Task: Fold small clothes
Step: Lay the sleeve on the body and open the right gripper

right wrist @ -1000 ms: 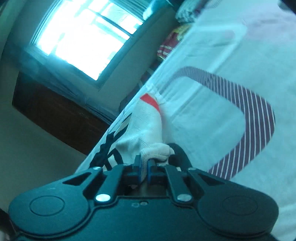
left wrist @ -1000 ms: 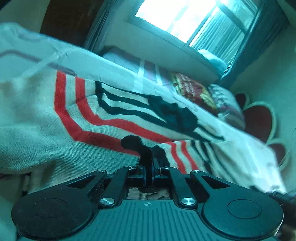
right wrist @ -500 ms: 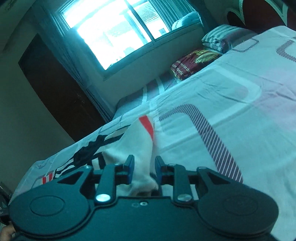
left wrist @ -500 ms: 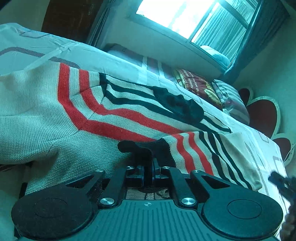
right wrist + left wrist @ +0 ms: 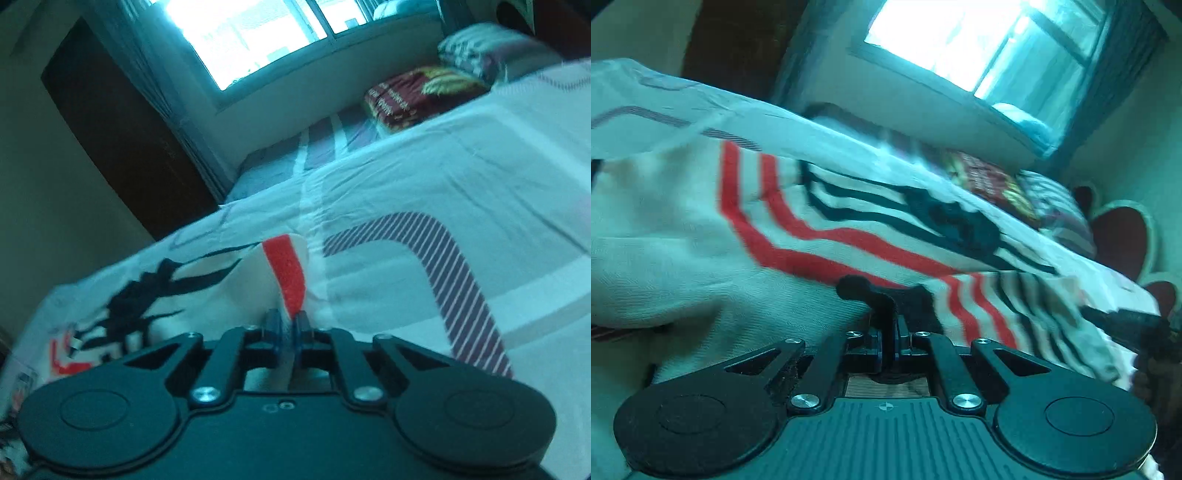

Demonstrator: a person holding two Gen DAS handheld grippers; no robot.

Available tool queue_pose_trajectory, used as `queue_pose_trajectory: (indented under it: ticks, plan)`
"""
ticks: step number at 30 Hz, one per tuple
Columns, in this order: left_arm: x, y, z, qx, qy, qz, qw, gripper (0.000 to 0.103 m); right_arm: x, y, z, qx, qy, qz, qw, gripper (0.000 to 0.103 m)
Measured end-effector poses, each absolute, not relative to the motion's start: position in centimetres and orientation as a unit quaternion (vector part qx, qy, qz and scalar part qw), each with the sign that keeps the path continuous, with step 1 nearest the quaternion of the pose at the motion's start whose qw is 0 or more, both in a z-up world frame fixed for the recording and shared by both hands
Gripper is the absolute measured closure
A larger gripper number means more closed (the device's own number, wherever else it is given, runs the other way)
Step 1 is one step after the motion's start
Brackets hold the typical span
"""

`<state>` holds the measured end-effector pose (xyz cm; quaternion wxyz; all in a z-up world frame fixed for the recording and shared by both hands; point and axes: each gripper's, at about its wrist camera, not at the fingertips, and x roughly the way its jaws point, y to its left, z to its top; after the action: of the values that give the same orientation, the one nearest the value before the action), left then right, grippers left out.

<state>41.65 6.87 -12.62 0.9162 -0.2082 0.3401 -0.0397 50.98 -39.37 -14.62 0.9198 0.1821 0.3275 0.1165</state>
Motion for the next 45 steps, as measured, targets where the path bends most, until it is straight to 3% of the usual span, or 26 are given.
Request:
queue_pose_trajectory:
  ticks: [6,9,11,12,14,15,21,24,25,26,31,34,36,40,42,43,44,45]
  plan:
    - [41.4,7.3,-13.3,-0.226,0.339,-0.047,0.912,0.098,51.1,-39.0,-14.6,0.164,0.333,0.116,0.921,0.095]
    - [41.4,7.5,-12.7,-0.224,0.337,-0.056,0.913,0.097,51.0,-39.6,-13.6,0.173,0.302,0.125,0.929,0.070]
    - [41.5,7.6,-12.2,-0.219,0.331,-0.058,0.916,0.096,51.7,-40.3,-13.3,0.193,0.293,0.129,0.927,0.065]
    - [41.6,7.7,-12.0,-0.219,0.329,-0.054,0.917,0.089,52.5,-40.6,-13.5,0.211,0.296,0.134,0.922,0.065]
    - [41.7,7.9,-11.6,-0.218,0.319,-0.039,0.922,0.031,53.5,-40.9,-13.9,0.225,0.297,0.138,0.918,0.067]
    - [41.7,8.1,-11.3,-0.220,0.307,-0.036,0.925,0.028,54.0,-40.9,-14.0,0.232,0.296,0.141,0.916,0.067]
    - [43.6,8.8,-11.9,-0.254,0.325,-0.057,0.909,0.031,55.2,-40.7,-14.6,0.244,0.294,0.165,0.909,0.070]
    - [44.1,8.7,-12.7,-0.261,0.342,-0.066,0.900,0.063,55.3,-40.9,-14.8,0.252,0.296,0.169,0.906,0.070]
    - [44.2,8.6,-12.9,-0.261,0.348,-0.074,0.898,0.088,55.4,-40.9,-14.8,0.252,0.297,0.169,0.905,0.070]
    - [44.3,8.4,-13.3,-0.261,0.357,-0.084,0.893,0.093,55.4,-40.8,-14.8,0.249,0.298,0.170,0.906,0.070]
    - [43.2,6.8,-12.5,-0.196,0.332,-0.062,0.920,0.096,55.0,-39.7,-14.0,0.186,0.292,0.157,0.925,0.094]
    - [43.2,6.7,-12.8,-0.176,0.340,-0.041,0.923,0.096,54.9,-39.2,-13.9,0.134,0.293,0.121,0.939,0.096]
    - [43.1,7.0,-13.1,-0.189,0.337,-0.039,0.921,0.096,55.5,-40.1,-14.8,0.164,0.309,0.120,0.929,0.096]
    - [43.5,6.7,-12.5,-0.160,0.345,-0.055,0.923,0.095,55.3,-39.6,-14.6,0.142,0.310,0.118,0.933,0.091]
    - [43.2,6.9,-11.8,-0.155,0.344,-0.052,0.925,0.080,54.7,-39.8,-13.9,0.144,0.294,0.110,0.938,0.076]
    - [42.7,7.0,-11.2,-0.144,0.333,-0.037,0.931,0.061,54.1,-40.0,-13.3,0.141,0.275,0.106,0.945,0.076]
    - [42.1,7.0,-10.5,-0.130,0.317,-0.021,0.939,0.053,53.5,-40.1,-12.6,0.136,0.261,0.109,0.949,0.077]
    - [41.6,6.8,-9.6,-0.117,0.298,-0.011,0.947,0.053,53.3,-40.0,-12.1,0.127,0.256,0.113,0.952,0.082]
